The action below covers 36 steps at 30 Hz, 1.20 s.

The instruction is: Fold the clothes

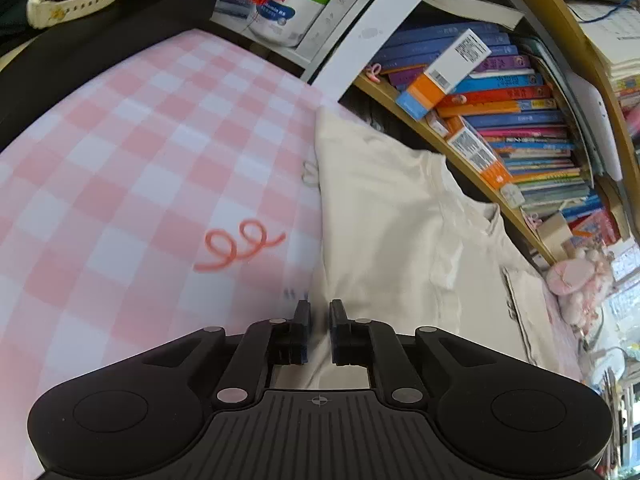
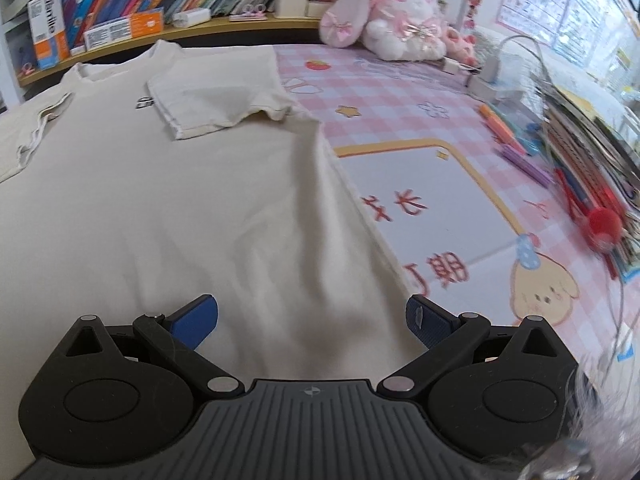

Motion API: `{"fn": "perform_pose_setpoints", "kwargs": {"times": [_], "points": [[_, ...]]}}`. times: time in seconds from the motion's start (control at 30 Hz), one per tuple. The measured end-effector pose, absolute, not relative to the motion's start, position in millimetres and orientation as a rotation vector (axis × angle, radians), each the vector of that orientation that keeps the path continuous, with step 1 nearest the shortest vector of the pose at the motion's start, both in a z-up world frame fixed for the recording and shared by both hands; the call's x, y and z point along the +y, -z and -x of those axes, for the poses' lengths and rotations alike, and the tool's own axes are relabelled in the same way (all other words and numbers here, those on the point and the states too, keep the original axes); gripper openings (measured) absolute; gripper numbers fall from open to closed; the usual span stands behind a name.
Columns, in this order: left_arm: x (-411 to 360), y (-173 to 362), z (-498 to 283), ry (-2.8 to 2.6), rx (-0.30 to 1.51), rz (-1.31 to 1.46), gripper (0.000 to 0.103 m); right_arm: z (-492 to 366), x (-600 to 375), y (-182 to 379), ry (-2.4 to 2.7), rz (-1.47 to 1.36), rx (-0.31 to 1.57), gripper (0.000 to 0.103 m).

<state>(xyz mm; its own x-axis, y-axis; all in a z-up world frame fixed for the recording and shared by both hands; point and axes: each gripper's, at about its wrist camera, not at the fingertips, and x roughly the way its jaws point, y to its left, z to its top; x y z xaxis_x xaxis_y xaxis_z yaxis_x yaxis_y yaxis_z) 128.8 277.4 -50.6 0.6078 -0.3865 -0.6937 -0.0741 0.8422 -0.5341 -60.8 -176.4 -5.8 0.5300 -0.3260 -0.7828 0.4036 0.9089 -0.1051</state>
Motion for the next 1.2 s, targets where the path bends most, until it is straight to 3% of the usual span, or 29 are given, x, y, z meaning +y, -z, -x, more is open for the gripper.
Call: {"fn": "perform_pose_setpoints", "kwargs": {"times": [0.23, 0.33, 0.43, 0.5, 0.53, 0.57, 0.73, 0.97, 1.03, 1.1, 1.17, 1.2], "points": [[280, 42, -91, 0.175, 0.953, 0.457, 0.014, 74, -198, 4, 0.464, -0.123, 0.92, 0.1], [277, 39, -67, 0.144, 0.945, 0.406, 0.02, 76, -206, 3, 0.433, -0.13, 0.925, 0.099], [270, 35, -40, 0.103, 0.927, 0.352, 0.034, 79, -214, 3, 0.381, -0.127, 0.918, 0.099], [260, 31, -25, 0.069, 0.925, 0.302, 0.055, 83, -221, 3, 0.349, -0.13, 0.92, 0.097], [254, 30, -18, 0.052, 0.93, 0.269, 0.073, 85, -225, 3, 0.334, -0.134, 0.92, 0.095], [247, 31, -11, 0.035, 0.938, 0.228, 0.081, 87, -228, 4, 0.319, -0.138, 0.919, 0.095], [216, 31, 23, -0.036, 0.956, 0.12, 0.081, 98, -247, 6, 0.244, -0.16, 0.919, 0.084], [197, 30, 65, -0.133, 0.918, 0.172, 0.077, 114, -261, 5, 0.138, -0.132, 0.909, 0.065], [196, 29, 74, -0.165, 0.911, 0.182, 0.07, 118, -264, 5, 0.114, -0.117, 0.904, 0.056], [194, 28, 80, -0.191, 0.905, 0.169, 0.049, 121, -264, 4, 0.103, -0.093, 0.897, 0.046], [194, 27, 86, -0.218, 0.903, 0.164, 0.036, 124, -265, 4, 0.07, -0.068, 0.886, 0.031], [196, 26, 87, -0.23, 0.903, 0.176, 0.027, 125, -266, 4, 0.051, -0.058, 0.881, 0.018]]}}
